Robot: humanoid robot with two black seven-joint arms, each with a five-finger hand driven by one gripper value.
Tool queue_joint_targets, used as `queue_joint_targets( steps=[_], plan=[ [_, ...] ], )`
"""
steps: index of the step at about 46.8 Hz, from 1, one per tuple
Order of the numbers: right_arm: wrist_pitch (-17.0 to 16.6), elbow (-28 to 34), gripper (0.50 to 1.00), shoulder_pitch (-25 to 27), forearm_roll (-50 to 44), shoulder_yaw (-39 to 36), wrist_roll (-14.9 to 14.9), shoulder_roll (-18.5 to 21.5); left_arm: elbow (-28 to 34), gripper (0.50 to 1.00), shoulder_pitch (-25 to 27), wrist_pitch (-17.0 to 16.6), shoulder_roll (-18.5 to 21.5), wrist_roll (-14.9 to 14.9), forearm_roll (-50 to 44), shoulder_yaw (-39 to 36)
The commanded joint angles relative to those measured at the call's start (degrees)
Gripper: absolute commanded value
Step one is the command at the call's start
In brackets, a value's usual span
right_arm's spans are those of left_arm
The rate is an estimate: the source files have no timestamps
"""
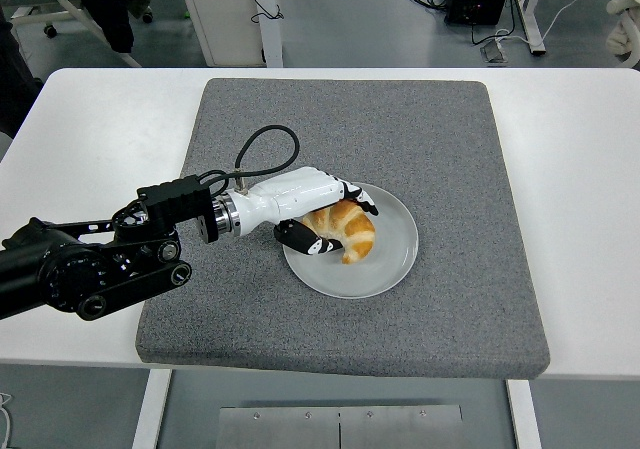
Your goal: Place the bread on the plate
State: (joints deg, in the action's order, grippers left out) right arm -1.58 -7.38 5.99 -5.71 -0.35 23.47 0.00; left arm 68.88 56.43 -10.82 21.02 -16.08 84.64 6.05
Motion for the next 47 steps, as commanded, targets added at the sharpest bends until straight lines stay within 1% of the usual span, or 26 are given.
queue_joint_targets(
  steps=[1,12,18,27,32,34,36,39,40,43,47],
  plan=[
    [0.00,0.00,1.000,-0.01,0.00,0.00,0.00,0.00,-0.06,0.666,-0.01,0.01,-0.01,0.00,0.00,0.01],
    [0.00,0.00,1.000,-0.01,0.00,0.00,0.00,0.00,-0.06,0.672,-0.71,0.01,-0.01,0.00,-0.09,-0.25],
    [0.00,0.00,1.000,-0.01,0.00,0.00,0.00,0.00,-0.06,0.674,-0.97,0.01,-0.89,0.00,-0.18,-1.66],
    [0.00,0.00,1.000,-0.01,0.00,0.00,0.00,0.00,-0.41,0.677,-1.06,-0.08,-0.98,0.00,-0.18,-1.75],
    [0.00,0.00,1.000,-0.01,0.00,0.00,0.00,0.00,-0.32,0.695,-0.97,-0.08,-0.98,0.00,-0.18,-1.66],
    [0.00,0.00,1.000,-0.01,0.00,0.00,0.00,0.00,-0.32,0.708,-0.97,-0.08,-0.98,0.00,-0.26,-1.66],
    [0.00,0.00,1.000,-0.01,0.00,0.00,0.00,0.00,-0.32,0.742,-0.97,-0.08,-0.98,0.00,-0.35,-1.66],
    [0.00,0.00,1.000,-0.01,0.00,0.00,0.00,0.00,-0.32,0.849,-0.89,0.01,-0.98,0.00,-0.88,-1.49],
    [0.00,0.00,1.000,-0.01,0.00,0.00,0.00,0.00,-0.32,0.872,-0.89,0.01,-0.98,0.00,-0.97,-1.31],
    [0.00,0.00,1.000,-0.01,0.00,0.00,0.00,0.00,-0.32,0.899,-0.89,0.01,-0.98,0.00,-0.97,-1.13],
    [0.00,0.00,1.000,-0.01,0.00,0.00,0.00,0.00,-0.32,0.924,-0.80,0.01,-0.89,-0.09,-0.97,-1.13]
  ],
)
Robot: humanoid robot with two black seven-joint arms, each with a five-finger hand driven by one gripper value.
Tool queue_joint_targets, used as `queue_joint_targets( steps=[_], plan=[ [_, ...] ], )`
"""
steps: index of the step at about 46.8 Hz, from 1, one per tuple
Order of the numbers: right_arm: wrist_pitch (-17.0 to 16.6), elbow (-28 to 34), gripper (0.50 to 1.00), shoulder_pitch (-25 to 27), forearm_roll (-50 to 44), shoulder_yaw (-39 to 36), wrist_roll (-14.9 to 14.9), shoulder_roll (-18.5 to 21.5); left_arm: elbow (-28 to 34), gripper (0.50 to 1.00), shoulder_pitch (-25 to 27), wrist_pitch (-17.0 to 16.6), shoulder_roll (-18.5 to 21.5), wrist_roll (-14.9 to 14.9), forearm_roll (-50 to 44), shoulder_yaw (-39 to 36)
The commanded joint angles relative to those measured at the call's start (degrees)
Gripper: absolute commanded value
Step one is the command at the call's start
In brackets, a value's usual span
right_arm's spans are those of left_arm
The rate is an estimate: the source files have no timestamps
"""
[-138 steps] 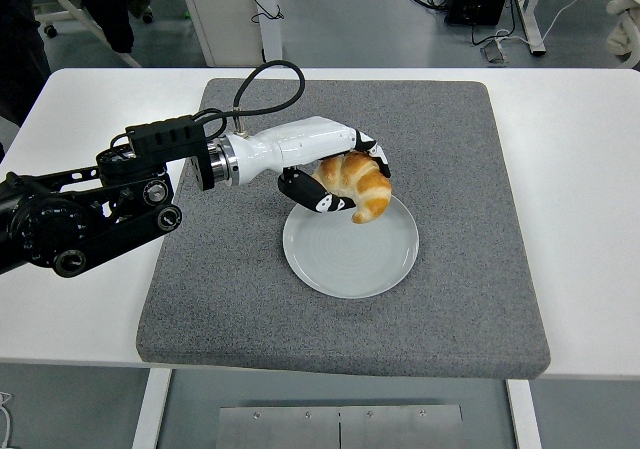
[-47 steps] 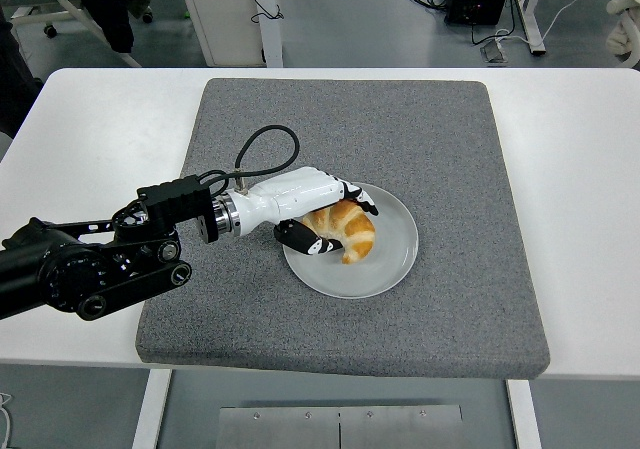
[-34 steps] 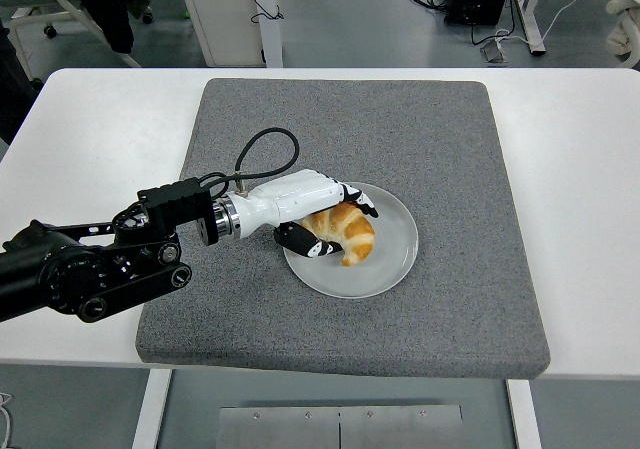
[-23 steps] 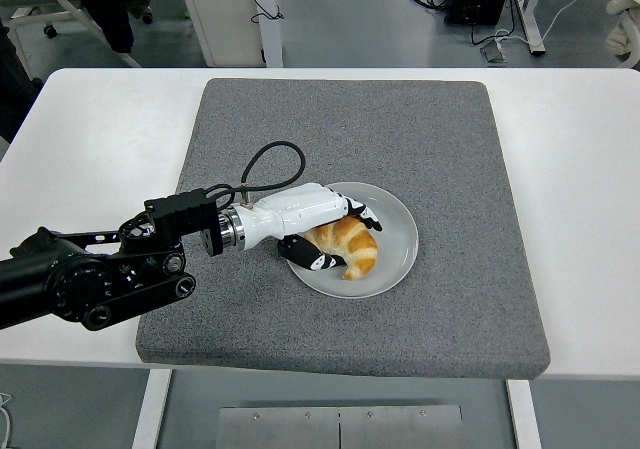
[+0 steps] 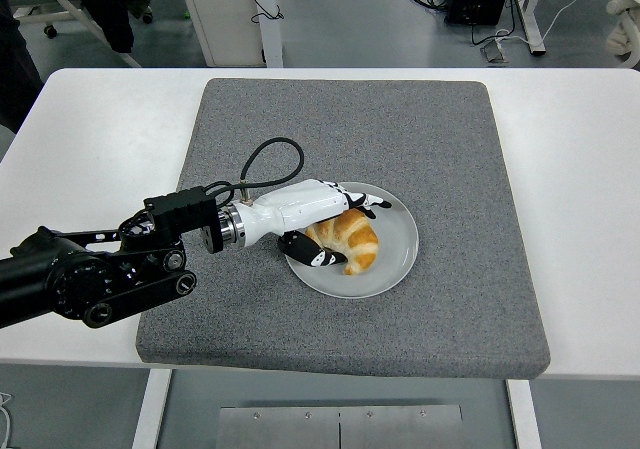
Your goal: Place the bread on the plate
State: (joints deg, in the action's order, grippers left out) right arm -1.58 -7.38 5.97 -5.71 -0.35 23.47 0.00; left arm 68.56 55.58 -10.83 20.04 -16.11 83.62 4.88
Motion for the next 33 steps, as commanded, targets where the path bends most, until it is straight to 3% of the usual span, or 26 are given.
queue_joint_targets(
  steps=[1,11,20,33],
  plan=[
    [0.00,0.00,1.000,0.00,0.00,0.00,0.00,0.00,0.00,0.927,0.15,0.02,0.09,-0.06,-0.04,0.04],
    [0.00,0.00,1.000,0.00,0.00,0.00,0.00,0.00,0.26,0.952,0.41,0.37,0.79,-0.85,-2.67,0.13],
    [0.00,0.00,1.000,0.00,0.00,0.00,0.00,0.00,2.11,0.958,0.85,1.07,1.84,-2.70,-12.15,1.71],
    [0.00,0.00,1.000,0.00,0.00,0.00,0.00,0.00,2.37,0.958,0.94,7.40,2.72,-3.67,-22.97,7.16]
  ],
)
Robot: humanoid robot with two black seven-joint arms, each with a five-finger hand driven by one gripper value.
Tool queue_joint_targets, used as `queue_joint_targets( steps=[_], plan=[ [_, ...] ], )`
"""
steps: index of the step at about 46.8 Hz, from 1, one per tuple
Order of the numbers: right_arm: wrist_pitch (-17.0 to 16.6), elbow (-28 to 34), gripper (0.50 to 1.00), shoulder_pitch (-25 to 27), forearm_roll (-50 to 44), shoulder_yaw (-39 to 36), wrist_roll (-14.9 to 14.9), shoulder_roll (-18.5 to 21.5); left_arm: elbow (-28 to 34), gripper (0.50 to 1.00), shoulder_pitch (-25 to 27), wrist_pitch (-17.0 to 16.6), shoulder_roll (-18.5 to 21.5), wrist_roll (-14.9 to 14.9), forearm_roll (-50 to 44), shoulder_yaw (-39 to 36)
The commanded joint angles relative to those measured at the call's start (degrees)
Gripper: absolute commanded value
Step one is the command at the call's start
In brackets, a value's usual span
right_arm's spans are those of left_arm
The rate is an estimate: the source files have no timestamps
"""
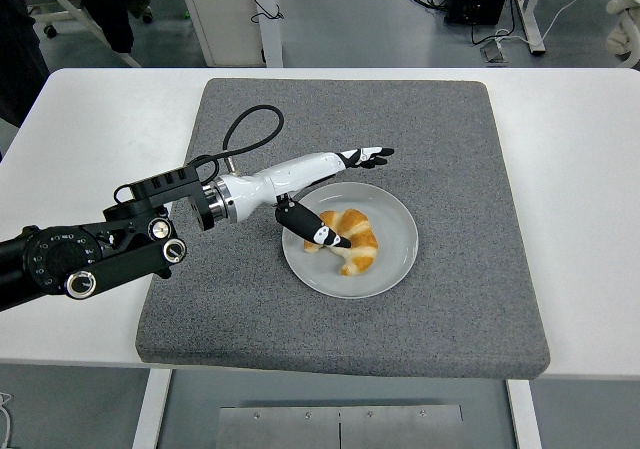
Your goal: Place the bread on the plate
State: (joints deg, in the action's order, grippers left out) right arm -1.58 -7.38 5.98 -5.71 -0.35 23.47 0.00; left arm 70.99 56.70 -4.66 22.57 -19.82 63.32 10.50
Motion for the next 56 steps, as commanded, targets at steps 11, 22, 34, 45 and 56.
queue_joint_targets(
  steps=[11,22,34,45,56],
  plan=[
    [0.00,0.00,1.000,0.00,0.00,0.00,0.08,0.00,-0.06,0.963,-0.72,1.94,0.81,0.13,-11.10,6.46],
    [0.00,0.00,1.000,0.00,0.00,0.00,0.00,0.00,-0.15,0.963,-0.89,1.76,2.83,0.22,-22.09,8.93],
    [0.00,0.00,1.000,0.00,0.00,0.00,0.00,0.00,-1.03,0.963,-0.89,1.06,2.75,0.14,-30.35,11.47],
    [0.00,0.00,1.000,0.00,0.00,0.00,0.00,0.00,-4.54,0.965,-1.95,-1.67,1.61,0.22,-38.96,14.02],
    [0.00,0.00,1.000,0.00,0.00,0.00,0.00,0.00,-6.48,0.966,-6.95,-1.76,0.46,0.05,-46.70,16.92]
  ],
)
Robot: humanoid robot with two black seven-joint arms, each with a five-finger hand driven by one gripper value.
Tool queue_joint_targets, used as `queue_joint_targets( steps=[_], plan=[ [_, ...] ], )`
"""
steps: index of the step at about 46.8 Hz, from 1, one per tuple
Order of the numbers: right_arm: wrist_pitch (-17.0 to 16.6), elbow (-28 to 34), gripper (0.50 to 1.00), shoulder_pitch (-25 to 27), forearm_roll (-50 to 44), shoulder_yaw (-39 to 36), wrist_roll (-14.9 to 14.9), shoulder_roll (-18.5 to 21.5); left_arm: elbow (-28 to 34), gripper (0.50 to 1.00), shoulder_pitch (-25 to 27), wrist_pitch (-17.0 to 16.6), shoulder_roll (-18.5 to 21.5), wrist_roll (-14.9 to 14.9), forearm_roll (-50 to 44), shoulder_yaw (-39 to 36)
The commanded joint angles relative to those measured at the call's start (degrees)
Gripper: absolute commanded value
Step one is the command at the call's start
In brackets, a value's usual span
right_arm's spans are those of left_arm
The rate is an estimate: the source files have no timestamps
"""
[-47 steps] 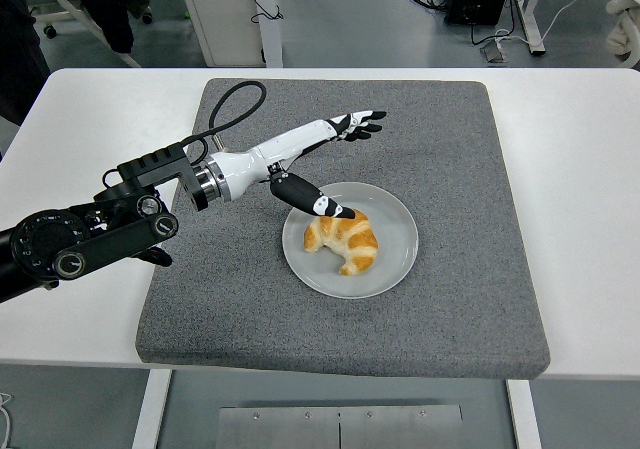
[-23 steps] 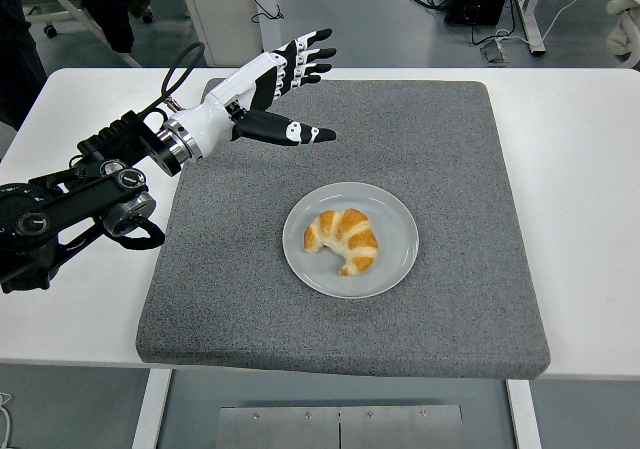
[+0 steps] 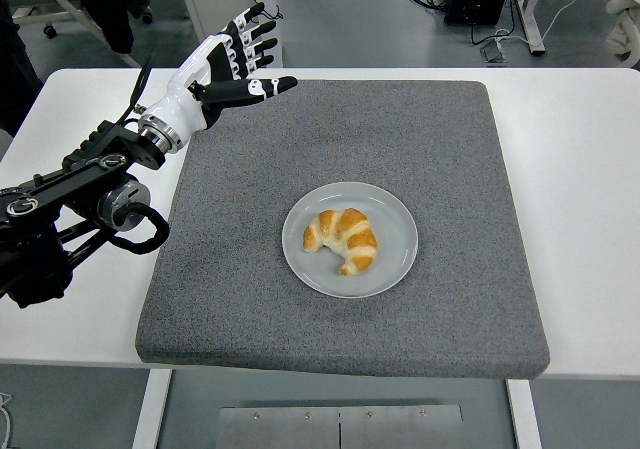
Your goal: Place the bread on the plate
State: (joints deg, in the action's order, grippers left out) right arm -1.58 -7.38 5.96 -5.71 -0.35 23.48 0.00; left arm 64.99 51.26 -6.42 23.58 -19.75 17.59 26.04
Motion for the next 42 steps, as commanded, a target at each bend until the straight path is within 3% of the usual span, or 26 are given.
queue_joint_targets(
  steps=[1,9,26,42],
  plan=[
    [-0.01,0.00,1.000,0.01,0.00,0.00,-0.01,0.00,-0.82,0.965,-2.21,0.00,-0.90,-0.12,-1.07,2.08],
    [-0.01,0.00,1.000,0.01,0.00,0.00,-0.01,0.00,-3.90,0.966,-5.73,0.00,-3.98,-0.03,-0.98,6.57],
    [-0.09,-0.09,1.000,0.01,0.00,0.00,-0.01,0.00,-11.90,0.969,-6.96,1.49,-6.61,-1.43,-4.76,12.54],
    [-0.45,-0.97,1.000,-0.25,0.00,-0.52,-0.01,0.00,-25.17,0.972,-6.61,11.68,-9.43,-1.08,-10.82,15.97]
  ],
)
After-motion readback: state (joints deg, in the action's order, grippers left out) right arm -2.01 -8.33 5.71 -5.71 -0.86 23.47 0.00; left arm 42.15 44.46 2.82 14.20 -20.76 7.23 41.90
